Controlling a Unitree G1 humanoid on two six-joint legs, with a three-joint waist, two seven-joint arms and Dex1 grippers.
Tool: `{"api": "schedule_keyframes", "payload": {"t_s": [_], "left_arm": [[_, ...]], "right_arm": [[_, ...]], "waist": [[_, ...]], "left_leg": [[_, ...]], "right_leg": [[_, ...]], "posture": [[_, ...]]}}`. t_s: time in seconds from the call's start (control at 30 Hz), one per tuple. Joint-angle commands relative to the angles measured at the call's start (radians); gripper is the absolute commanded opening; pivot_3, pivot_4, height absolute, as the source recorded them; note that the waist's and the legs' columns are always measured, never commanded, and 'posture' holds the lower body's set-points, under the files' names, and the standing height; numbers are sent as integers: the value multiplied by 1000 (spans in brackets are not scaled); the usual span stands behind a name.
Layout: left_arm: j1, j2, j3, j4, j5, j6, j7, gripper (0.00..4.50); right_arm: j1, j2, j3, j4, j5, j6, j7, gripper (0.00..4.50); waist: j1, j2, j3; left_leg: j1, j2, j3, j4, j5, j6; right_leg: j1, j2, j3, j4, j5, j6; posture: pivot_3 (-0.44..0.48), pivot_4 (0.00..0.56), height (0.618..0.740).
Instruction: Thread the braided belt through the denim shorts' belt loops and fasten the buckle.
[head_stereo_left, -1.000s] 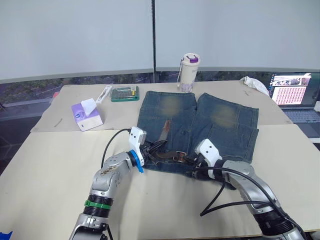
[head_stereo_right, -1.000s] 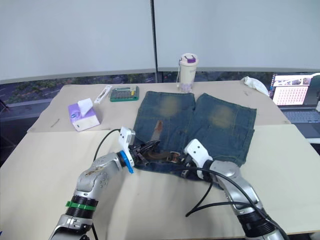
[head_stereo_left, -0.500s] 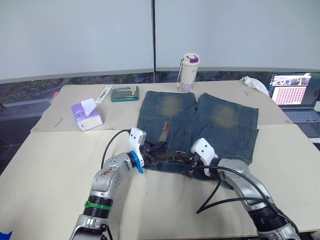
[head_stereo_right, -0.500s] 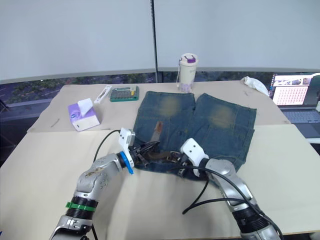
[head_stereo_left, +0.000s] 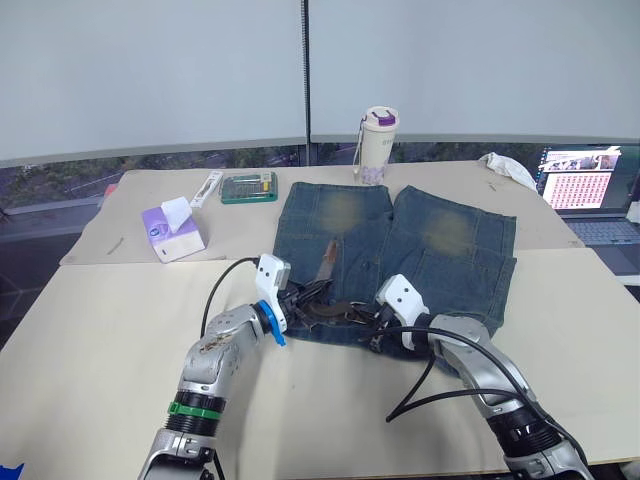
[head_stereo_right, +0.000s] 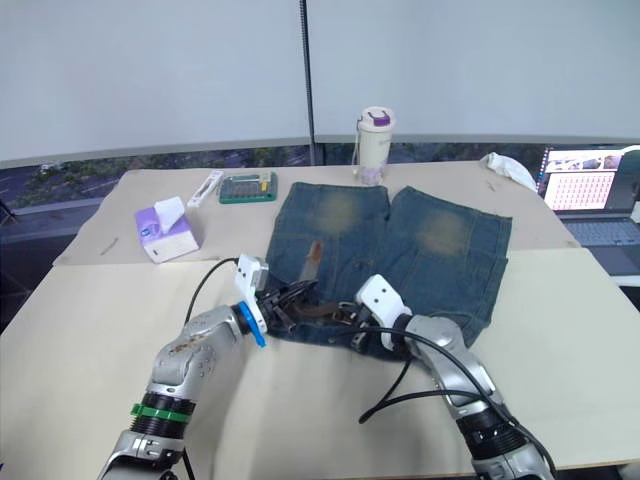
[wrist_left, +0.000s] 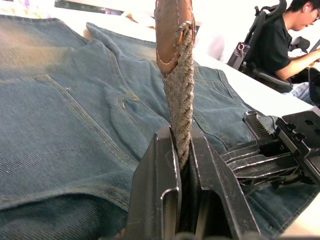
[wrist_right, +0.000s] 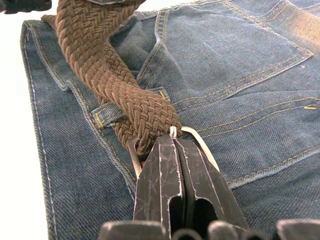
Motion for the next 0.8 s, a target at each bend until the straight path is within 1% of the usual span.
{"api": "schedule_keyframes", "payload": {"t_s": [0.03, 0.13, 0.2, 0.43, 0.53, 0.6, 0.8], "left_arm": [[-53, -16, 38, 15, 27, -130, 27, 0], [-71, -30, 49, 44, 60, -202, 65, 0], [-79, -30, 42, 67, 90, -244, 79, 0], [-80, -33, 28, 112, 136, -275, 112, 0], [-83, -32, 22, 155, 179, -287, 150, 0], [-85, -34, 22, 167, 185, -293, 151, 0], [-91, -42, 21, 182, 192, -306, 151, 0]], "right_arm": [[12, 11, 12, 33, -10, -27, 4, 127], [15, 11, 16, 51, -15, -37, 6, 127], [18, 13, 16, 60, -15, -44, 7, 127], [19, 16, 8, 61, -8, -53, 8, 127], [10, 25, -23, 52, 16, -58, 2, 127], [0, 28, -35, 60, 10, -67, -14, 127], [5, 23, -12, 68, -5, -70, 3, 127]], "waist": [[0, 0, 0], [0, 0, 0], [-2, 0, 0], [-2, 0, -1], [-2, 0, -1], [-2, 0, -1], [-2, 0, -1]], "left_leg": [[0, 0, 0, 0, 0, 0], [0, 0, 0, 0, 3, -4], [0, 0, 0, 0, 3, -4], [0, 0, 0, 0, 2, -3], [1, 0, 0, 0, 2, -3], [0, 0, 0, 0, 2, -3], [0, 0, 0, 0, 2, -3]], "right_leg": [[0, 0, 0, 0, 0, 0], [0, 0, 0, 0, 0, 0], [0, 0, 0, 0, 0, 0], [0, 0, 0, 0, 0, 0], [1, 0, 0, 0, 0, 0], [0, 0, 0, 0, 0, 0], [0, 0, 0, 0, 0, 0]], "posture": [[0, 150, 740], [0, 150, 740], [0, 150, 740], [0, 150, 740], [0, 150, 740], [0, 150, 740], [0, 150, 740]]}}
